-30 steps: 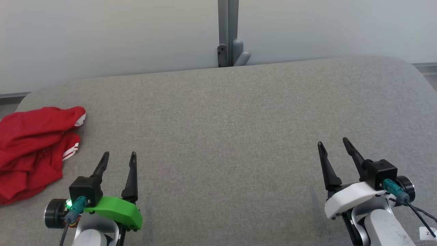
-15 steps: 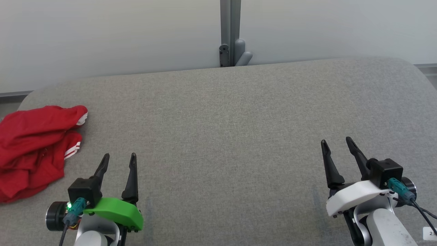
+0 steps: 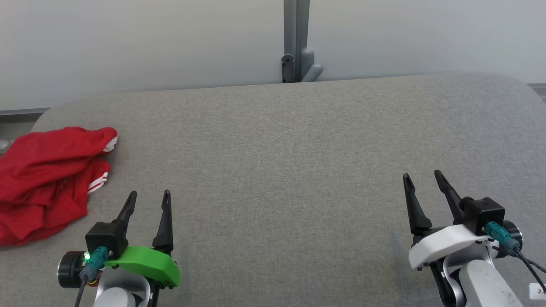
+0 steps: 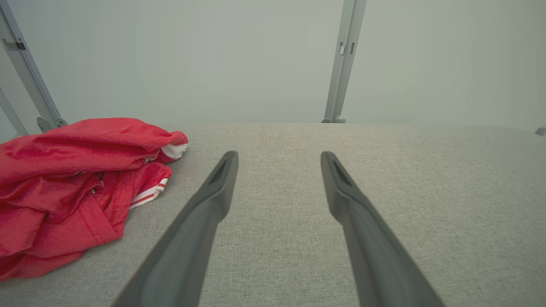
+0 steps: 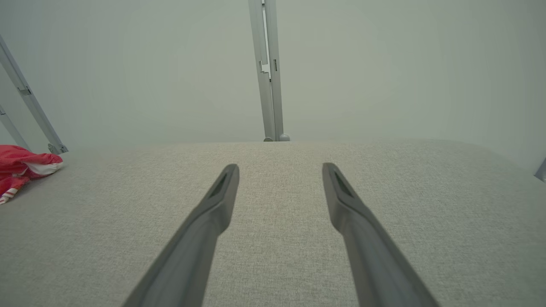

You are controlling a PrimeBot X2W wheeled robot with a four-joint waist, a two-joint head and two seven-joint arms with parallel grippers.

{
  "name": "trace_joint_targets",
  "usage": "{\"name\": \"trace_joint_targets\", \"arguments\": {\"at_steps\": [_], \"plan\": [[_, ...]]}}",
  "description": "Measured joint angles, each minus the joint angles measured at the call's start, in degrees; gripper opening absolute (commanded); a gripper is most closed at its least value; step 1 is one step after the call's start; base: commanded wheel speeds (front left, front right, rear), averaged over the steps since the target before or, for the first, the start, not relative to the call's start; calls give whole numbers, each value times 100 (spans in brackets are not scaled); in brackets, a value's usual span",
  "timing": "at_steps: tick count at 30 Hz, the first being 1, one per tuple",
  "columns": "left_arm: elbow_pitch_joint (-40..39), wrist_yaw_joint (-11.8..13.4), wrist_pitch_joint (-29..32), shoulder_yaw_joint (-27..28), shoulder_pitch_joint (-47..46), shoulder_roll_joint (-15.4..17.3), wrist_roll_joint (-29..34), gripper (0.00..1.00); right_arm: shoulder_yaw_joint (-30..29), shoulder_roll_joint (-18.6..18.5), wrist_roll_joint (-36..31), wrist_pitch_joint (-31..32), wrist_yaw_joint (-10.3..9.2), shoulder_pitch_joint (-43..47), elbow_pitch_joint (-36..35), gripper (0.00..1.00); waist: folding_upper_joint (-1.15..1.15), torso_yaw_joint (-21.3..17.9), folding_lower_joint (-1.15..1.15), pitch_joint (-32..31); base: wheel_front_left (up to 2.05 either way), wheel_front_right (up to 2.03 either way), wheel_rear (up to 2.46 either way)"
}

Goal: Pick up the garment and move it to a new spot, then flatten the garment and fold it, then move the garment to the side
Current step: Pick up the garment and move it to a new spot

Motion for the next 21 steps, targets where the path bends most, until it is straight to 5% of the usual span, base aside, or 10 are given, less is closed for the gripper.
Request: {"name": "trace_joint_targets", "arguments": {"at_steps": [21], "plan": [[-259,243,-87,73,-11,67,-129,100,99,42,-60,0,0,-114,-115,100,0,1423,0,53,0,0,0]]}}
